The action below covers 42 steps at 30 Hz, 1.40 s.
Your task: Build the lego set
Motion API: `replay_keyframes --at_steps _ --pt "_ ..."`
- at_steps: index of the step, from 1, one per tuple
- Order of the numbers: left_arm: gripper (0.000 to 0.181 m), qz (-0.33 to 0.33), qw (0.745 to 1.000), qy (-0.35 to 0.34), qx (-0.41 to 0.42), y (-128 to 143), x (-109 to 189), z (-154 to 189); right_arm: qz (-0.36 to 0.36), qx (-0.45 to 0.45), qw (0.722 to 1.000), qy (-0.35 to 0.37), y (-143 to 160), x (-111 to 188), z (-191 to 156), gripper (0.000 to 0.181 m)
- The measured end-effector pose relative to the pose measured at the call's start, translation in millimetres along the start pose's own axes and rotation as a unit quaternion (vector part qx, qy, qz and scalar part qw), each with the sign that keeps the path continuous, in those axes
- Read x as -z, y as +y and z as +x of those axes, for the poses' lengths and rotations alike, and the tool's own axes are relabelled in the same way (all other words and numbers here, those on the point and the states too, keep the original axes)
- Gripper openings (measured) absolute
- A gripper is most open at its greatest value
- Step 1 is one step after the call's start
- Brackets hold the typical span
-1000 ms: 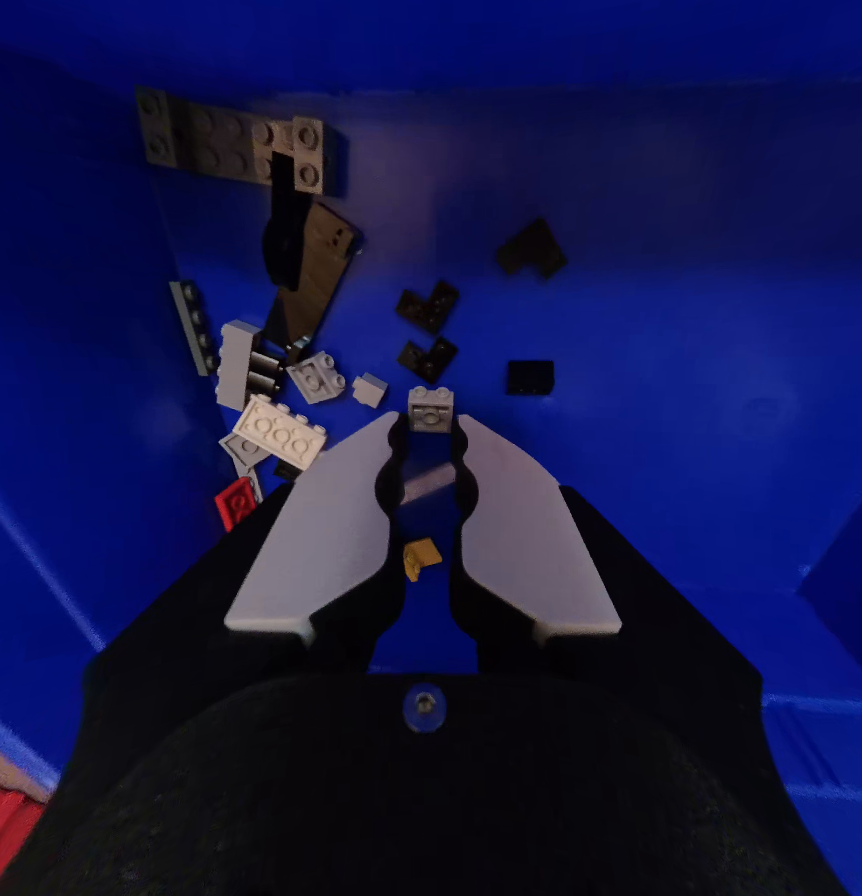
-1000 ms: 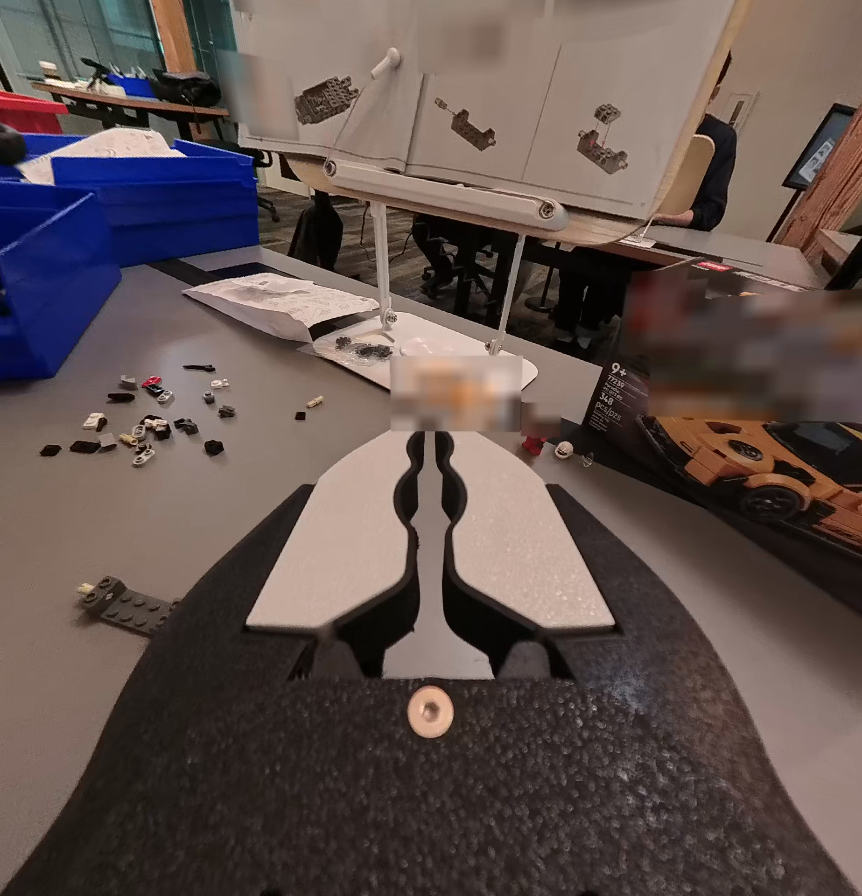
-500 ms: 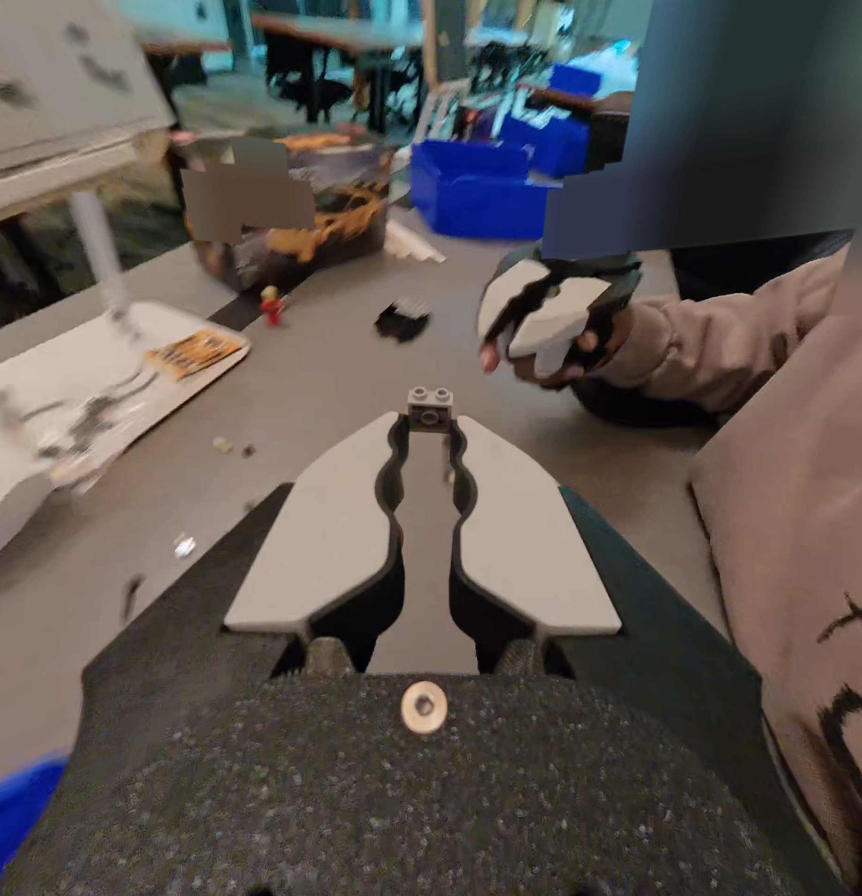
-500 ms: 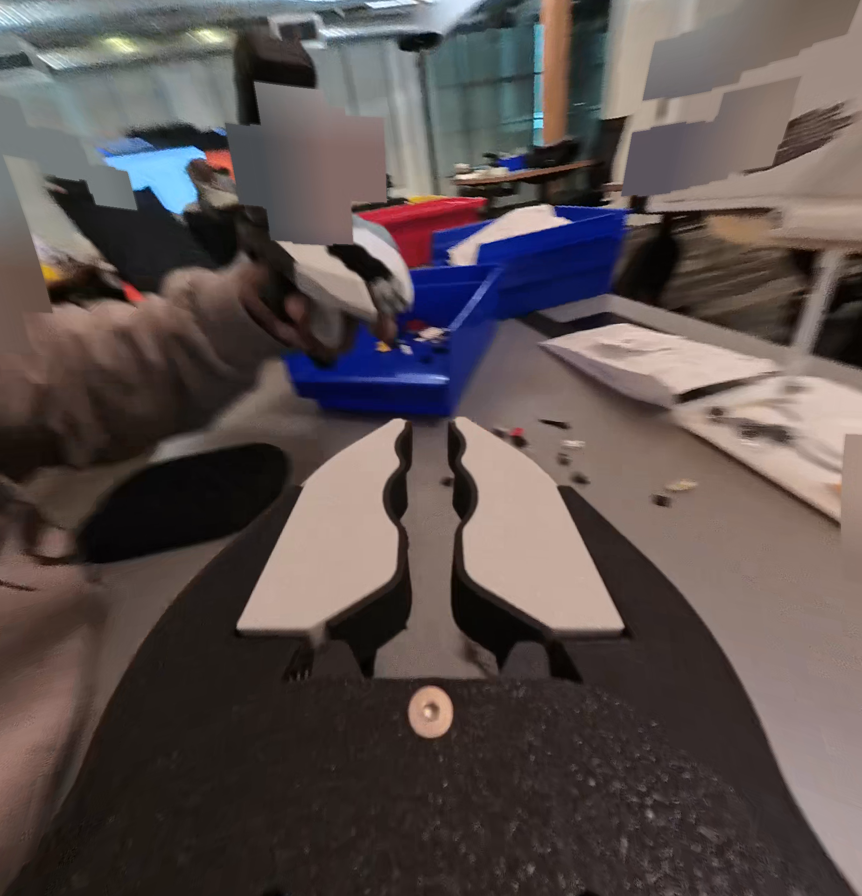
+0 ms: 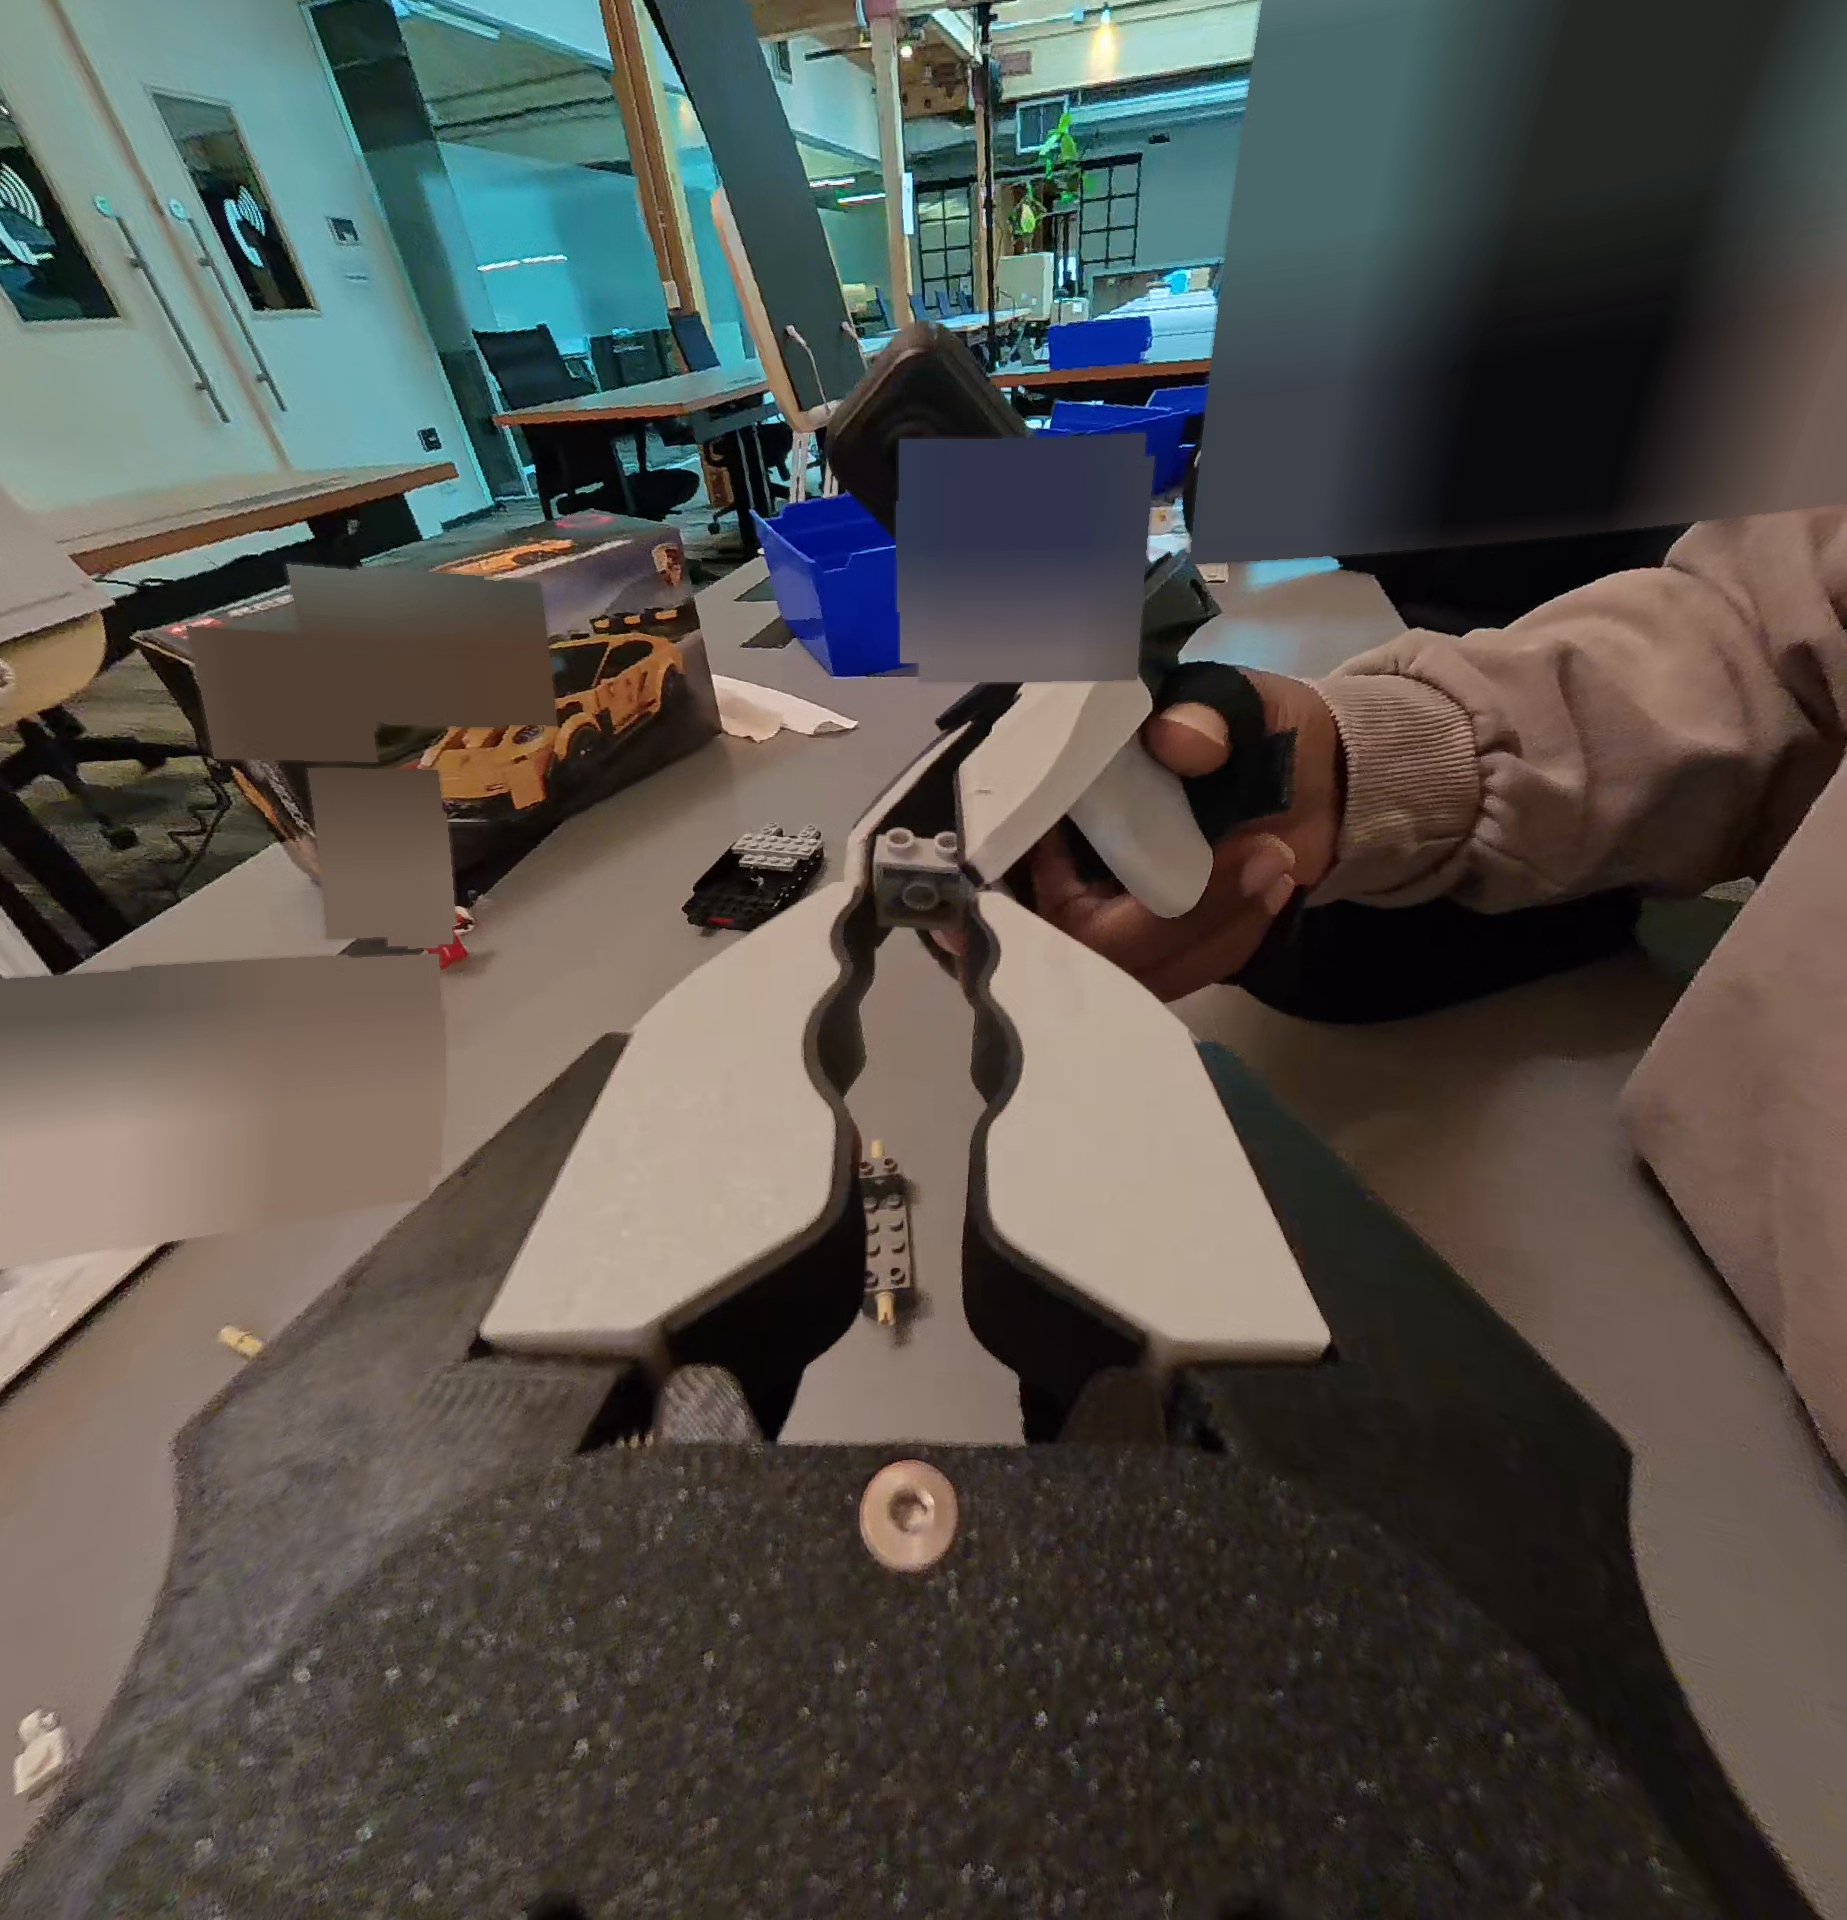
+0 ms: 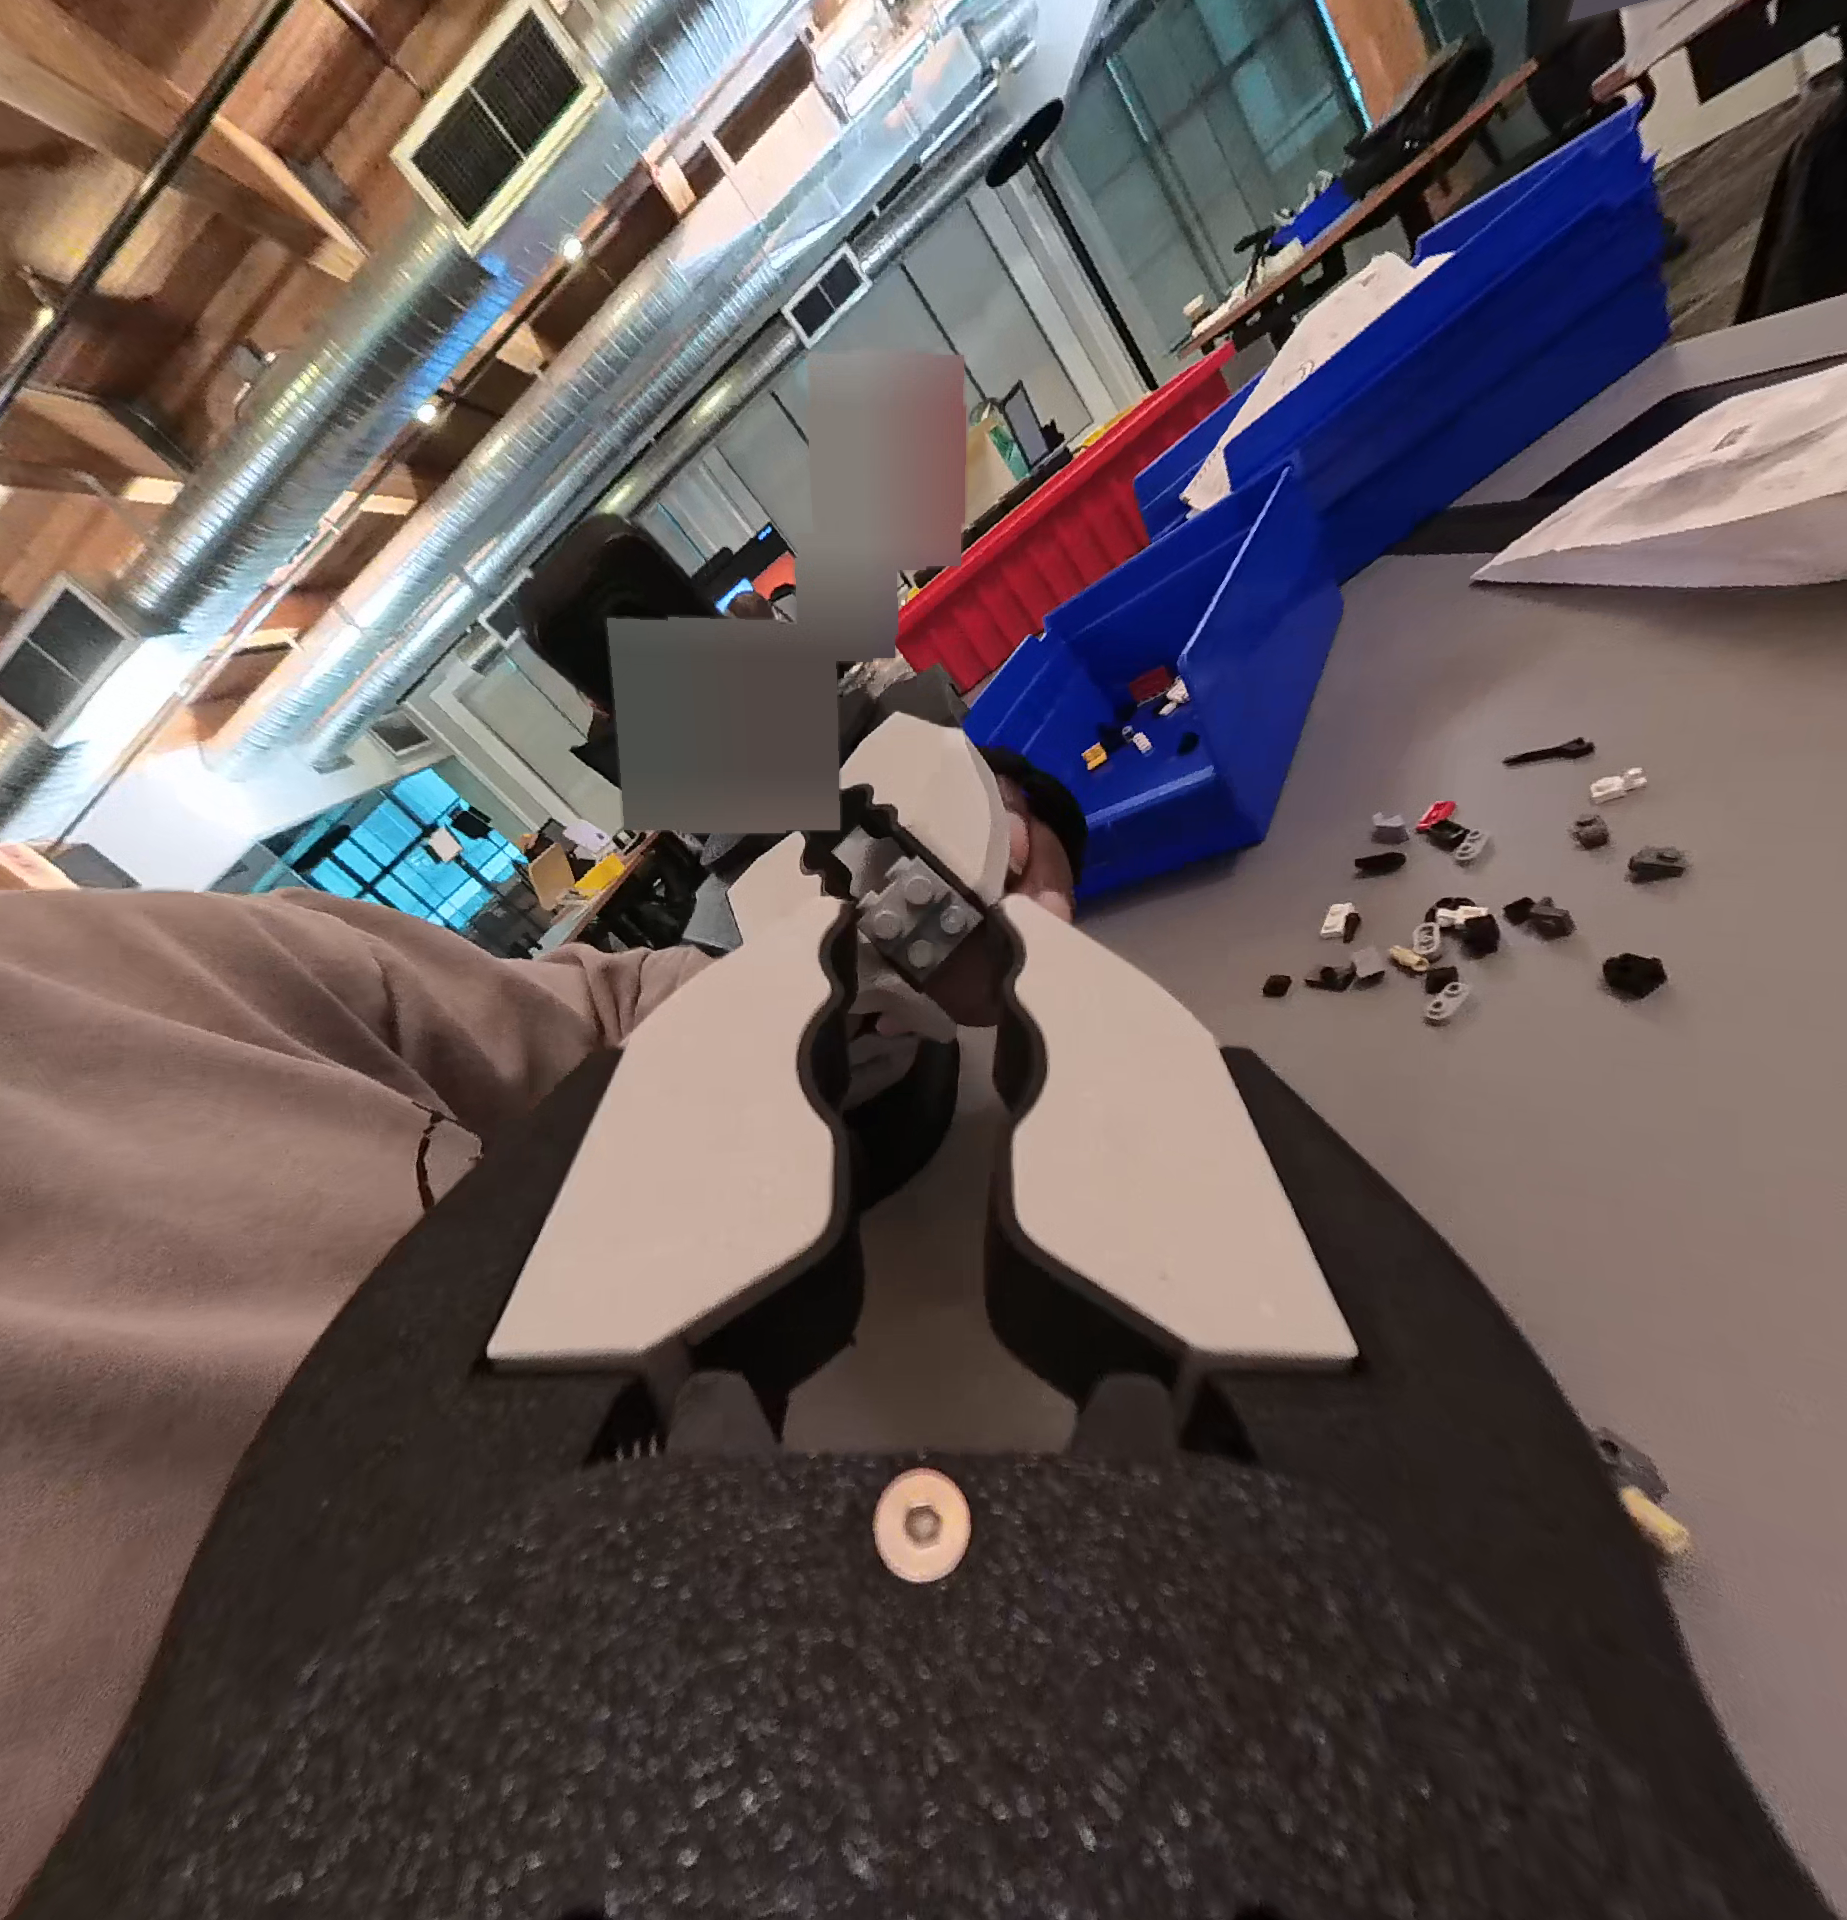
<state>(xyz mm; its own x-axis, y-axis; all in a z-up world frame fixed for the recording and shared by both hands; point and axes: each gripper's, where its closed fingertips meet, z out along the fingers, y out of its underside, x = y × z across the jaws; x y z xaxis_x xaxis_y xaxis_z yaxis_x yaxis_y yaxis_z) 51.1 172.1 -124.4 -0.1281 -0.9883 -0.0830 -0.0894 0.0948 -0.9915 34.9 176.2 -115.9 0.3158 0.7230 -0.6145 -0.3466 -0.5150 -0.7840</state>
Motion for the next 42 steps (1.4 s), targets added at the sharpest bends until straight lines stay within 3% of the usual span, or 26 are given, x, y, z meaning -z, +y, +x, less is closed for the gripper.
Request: replay_keyframes --at_steps 3,6,9,11,15,20,25,29,34,39,42 --pt "0.017 -0.016 1.0 -0.016 -0.004 6 0 -5 -0.031 0.02 0.999 0.016 -1 4 8 0.021" --pt "0.024 -0.051 0.998 -0.038 0.008 21 7 -19 -0.108 0.075 0.987 0.091 -5 20 38 0.022" --pt "0.024 -0.142 0.988 -0.042 0.033 64 7 -23 -0.264 0.176 0.92 0.231 12 49 103 0.022" --pt "0.029 -0.212 0.974 -0.022 0.073 100 2 -16 -0.347 0.199 0.88 0.256 31 57 126 0.022" --pt "0.038 -0.293 0.95 0.005 0.108 140 -8 -4 -0.404 0.192 0.852 0.271 51 50 153 0.022" --pt "0.035 -0.316 0.942 0.017 0.108 141 -21 1 -0.474 0.191 0.814 0.276 66 45 162 0.022" --pt "0.032 -0.305 0.943 0.065 0.113 135 -28 28 -0.511 0.203 0.79 0.272 73 40 162 0.022" --pt "0.031 -0.274 0.949 0.082 0.133 121 -23 37 -0.494 0.19 0.808 0.259 77 33 157 0.029" --pt "0.03 -0.25 0.955 0.049 0.15 107 -1 22 -0.407 0.149 0.873 0.224 62 36 136 0.034" --pt "0.026 -0.211 0.969 -0.033 0.126 80 32 -11 -0.39 0.157 0.875 0.239 73 59 125 0.034" --pt "0.024 -0.182 0.971 -0.109 0.112 56 70 -38 -0.375 0.161 0.878 0.25 81 60 121 0.034"
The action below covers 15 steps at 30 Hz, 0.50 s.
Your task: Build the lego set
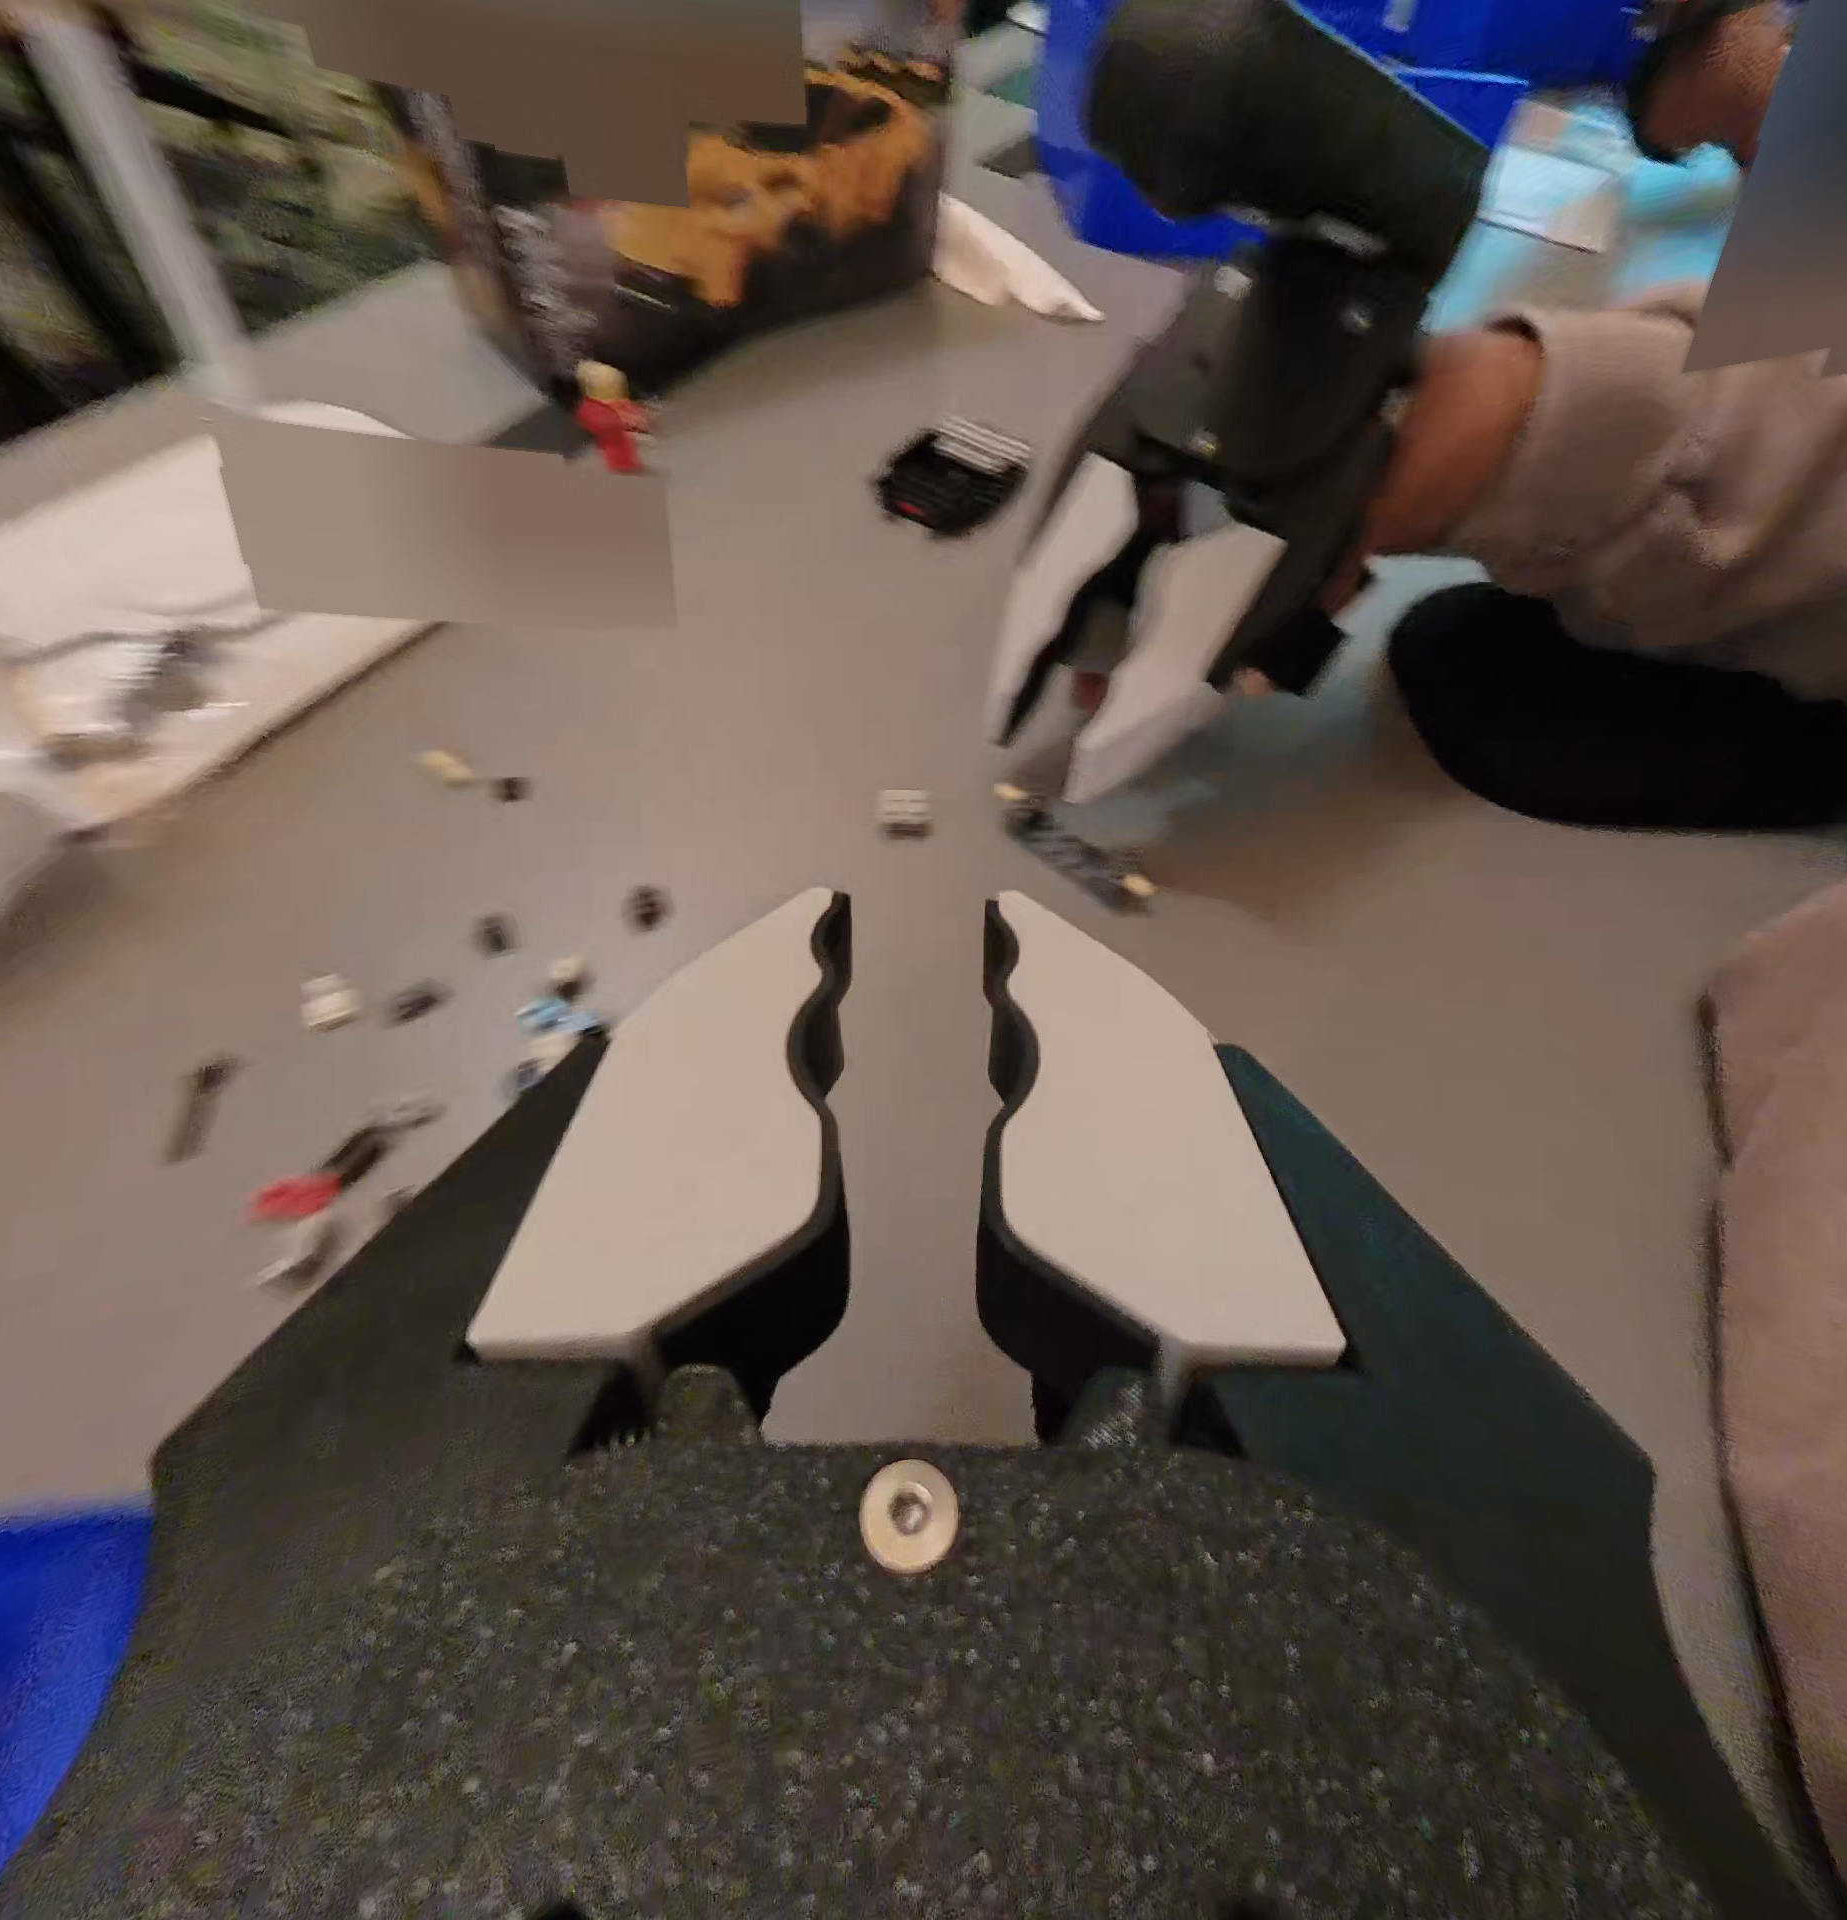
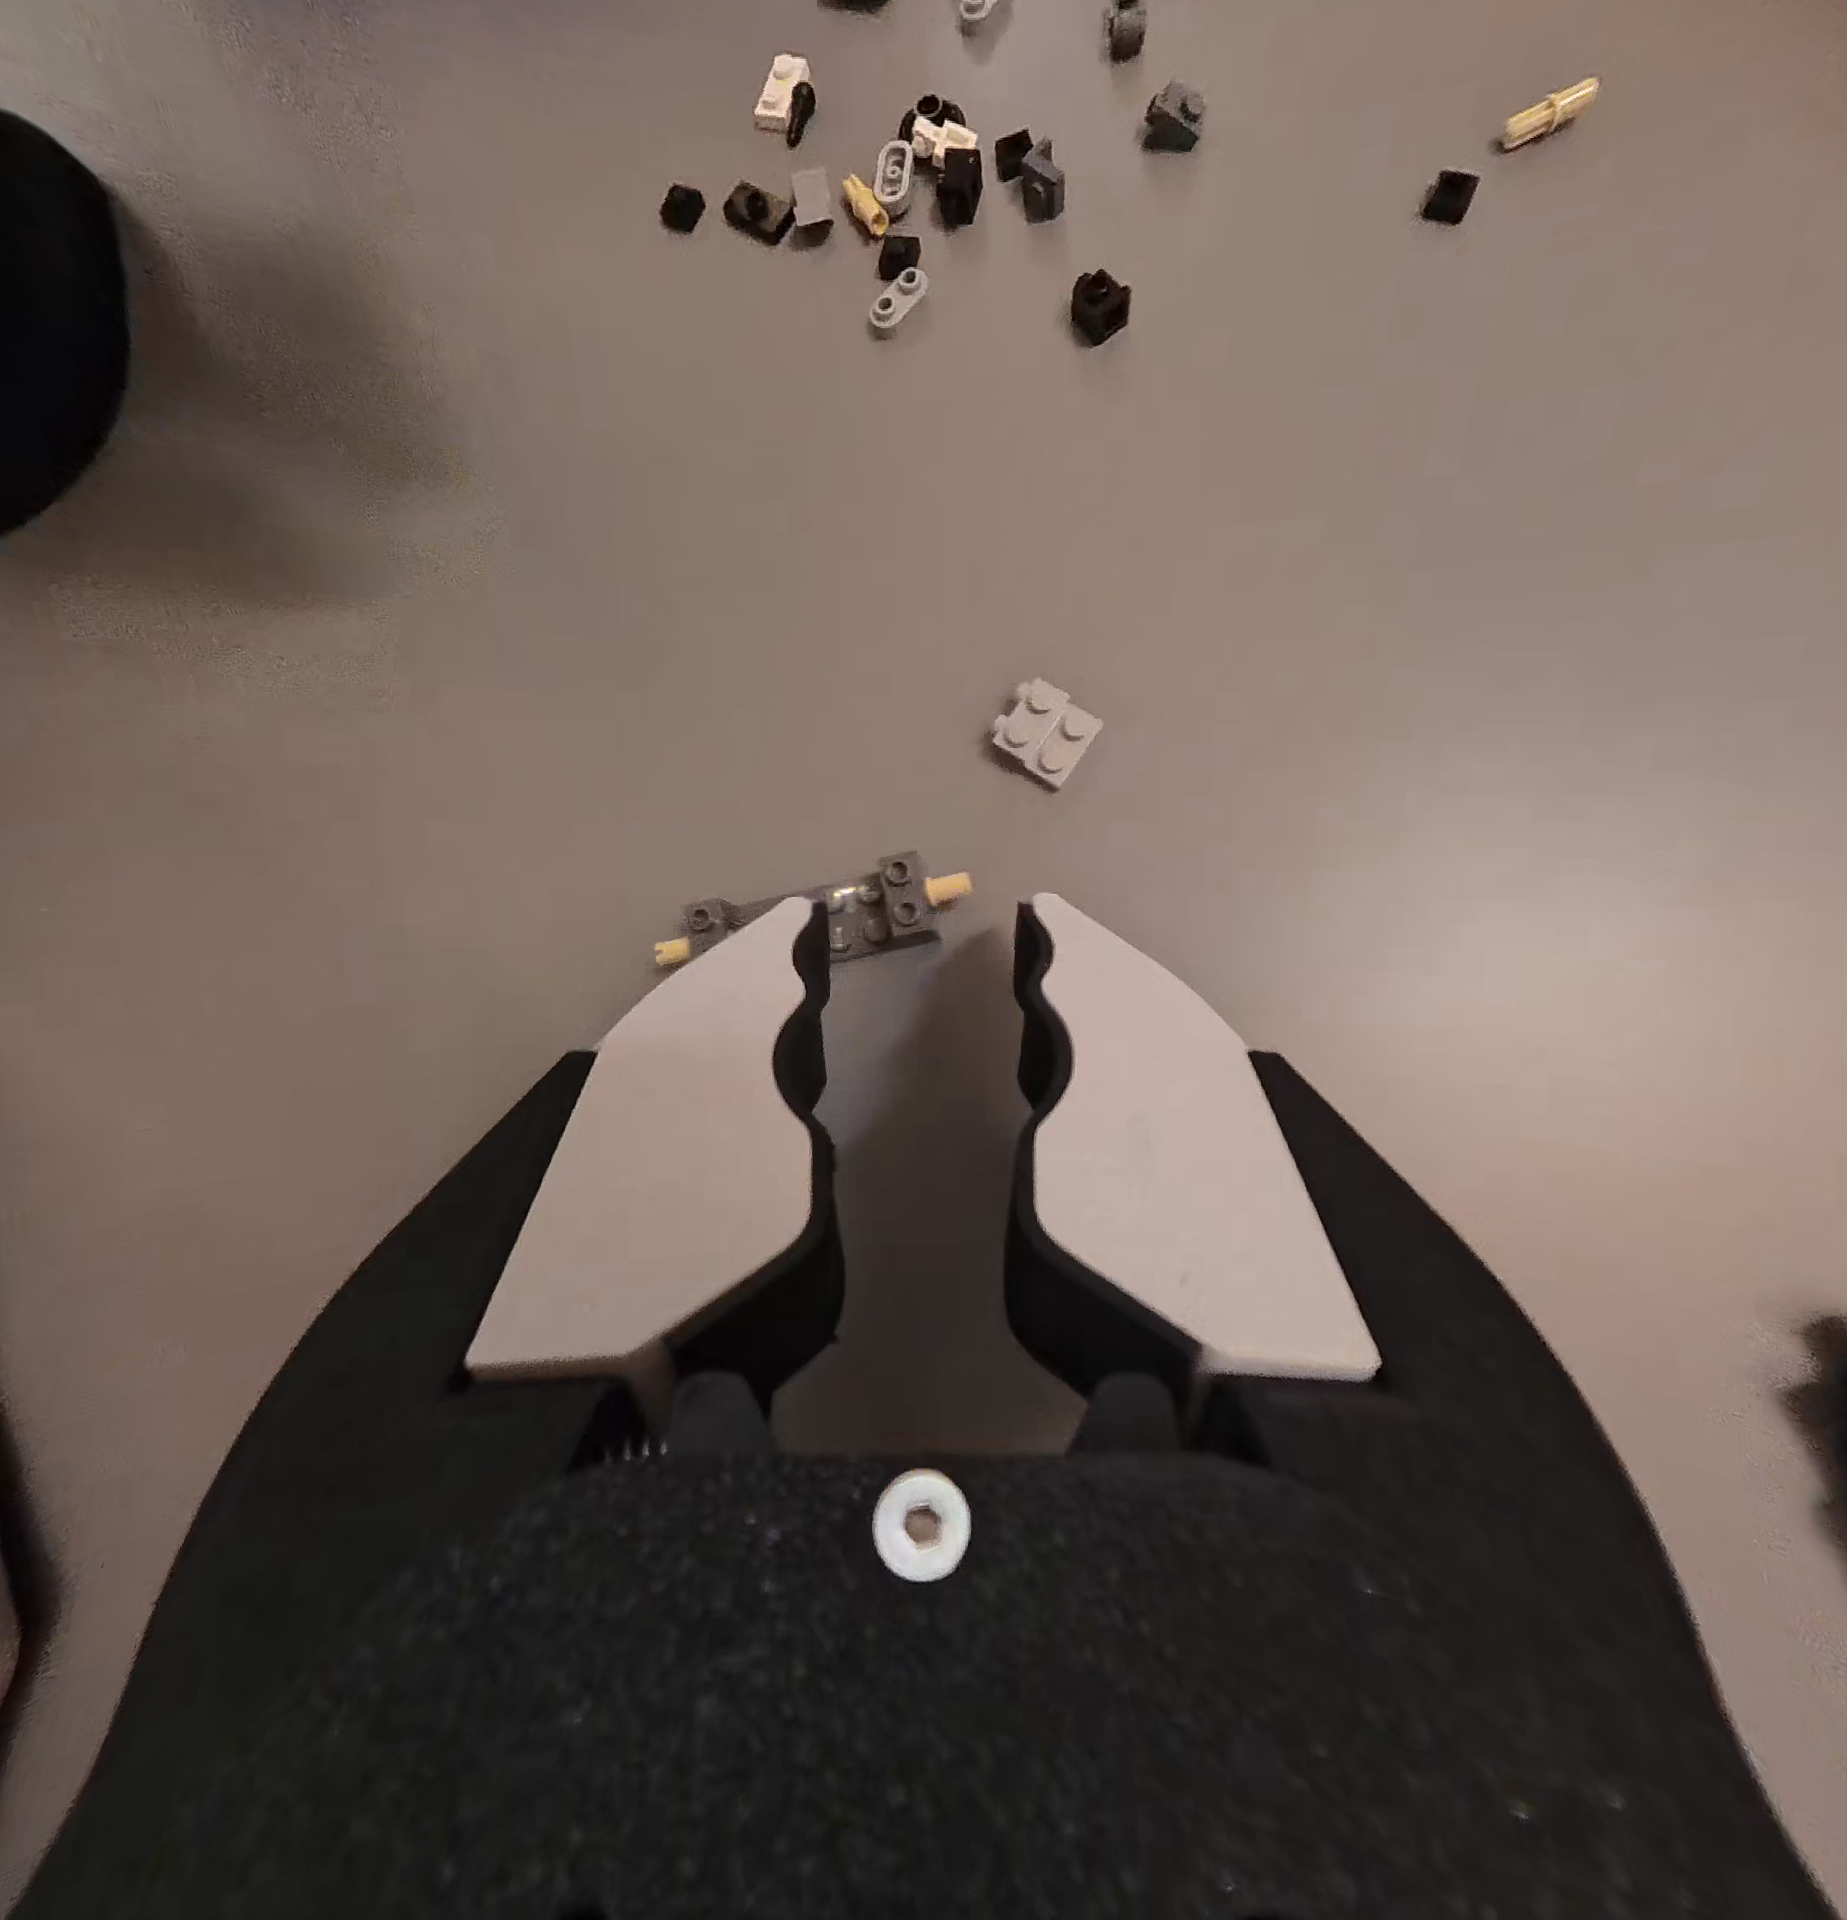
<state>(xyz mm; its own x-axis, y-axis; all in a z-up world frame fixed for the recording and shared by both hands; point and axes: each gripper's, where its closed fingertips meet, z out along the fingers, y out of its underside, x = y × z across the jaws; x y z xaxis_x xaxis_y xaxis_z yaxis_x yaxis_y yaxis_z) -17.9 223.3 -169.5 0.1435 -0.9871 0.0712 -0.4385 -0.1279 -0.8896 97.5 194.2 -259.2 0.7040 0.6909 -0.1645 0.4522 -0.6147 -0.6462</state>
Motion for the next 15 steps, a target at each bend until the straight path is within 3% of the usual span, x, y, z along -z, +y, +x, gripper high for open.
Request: replay_keyframes --at_steps 4,8,11,15 --pt "0.021 -0.015 0.988 -0.153 0.002 -6 82 -72 0.023 0.001 1.0 0.001 1 -2 -8 0.034" --pt "0.02 -0.141 0.946 -0.289 0.041 35 168 -166 0.044 -0.011 0.999 -0.014 -1 0 -14 0.033" --pt "0.02 -0.247 0.912 -0.318 0.077 81 205 -220 0.049 -0.003 0.999 -0.008 -2 3 -15 0.033" --pt "0.018 -0.335 0.883 -0.309 0.114 126 215 -264 0.085 -0.005 0.996 0.024 -11 13 -11 0.032"
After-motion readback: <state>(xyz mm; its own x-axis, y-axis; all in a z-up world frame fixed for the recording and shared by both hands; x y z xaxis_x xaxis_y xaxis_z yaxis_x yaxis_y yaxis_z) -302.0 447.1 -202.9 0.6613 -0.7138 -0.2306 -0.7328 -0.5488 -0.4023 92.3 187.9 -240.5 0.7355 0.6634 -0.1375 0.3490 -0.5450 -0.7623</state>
